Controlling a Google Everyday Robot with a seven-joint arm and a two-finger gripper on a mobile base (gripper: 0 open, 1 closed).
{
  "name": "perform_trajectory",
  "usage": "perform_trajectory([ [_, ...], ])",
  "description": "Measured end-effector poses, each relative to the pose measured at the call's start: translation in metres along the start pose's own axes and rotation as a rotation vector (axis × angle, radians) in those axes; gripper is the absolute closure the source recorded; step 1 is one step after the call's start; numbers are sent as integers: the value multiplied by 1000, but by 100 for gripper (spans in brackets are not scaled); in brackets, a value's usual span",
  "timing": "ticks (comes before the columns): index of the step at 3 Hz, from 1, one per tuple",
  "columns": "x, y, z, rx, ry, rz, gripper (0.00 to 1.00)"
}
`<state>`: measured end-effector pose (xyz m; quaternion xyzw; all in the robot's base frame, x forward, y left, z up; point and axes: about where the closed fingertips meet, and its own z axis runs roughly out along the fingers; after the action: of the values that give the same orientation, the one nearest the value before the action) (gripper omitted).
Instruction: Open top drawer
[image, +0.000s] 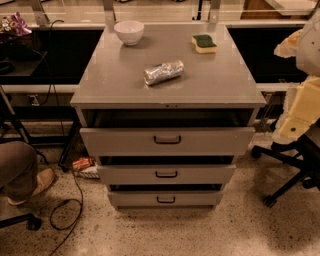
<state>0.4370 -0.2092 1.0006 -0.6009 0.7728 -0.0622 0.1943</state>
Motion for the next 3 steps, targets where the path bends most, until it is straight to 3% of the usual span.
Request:
perform_trajectory([
  [1, 0, 0, 0, 0, 0, 0, 0],
  [2, 0, 21, 12, -36, -5, -1, 0],
  [3, -11, 61, 40, -74, -54, 9, 0],
])
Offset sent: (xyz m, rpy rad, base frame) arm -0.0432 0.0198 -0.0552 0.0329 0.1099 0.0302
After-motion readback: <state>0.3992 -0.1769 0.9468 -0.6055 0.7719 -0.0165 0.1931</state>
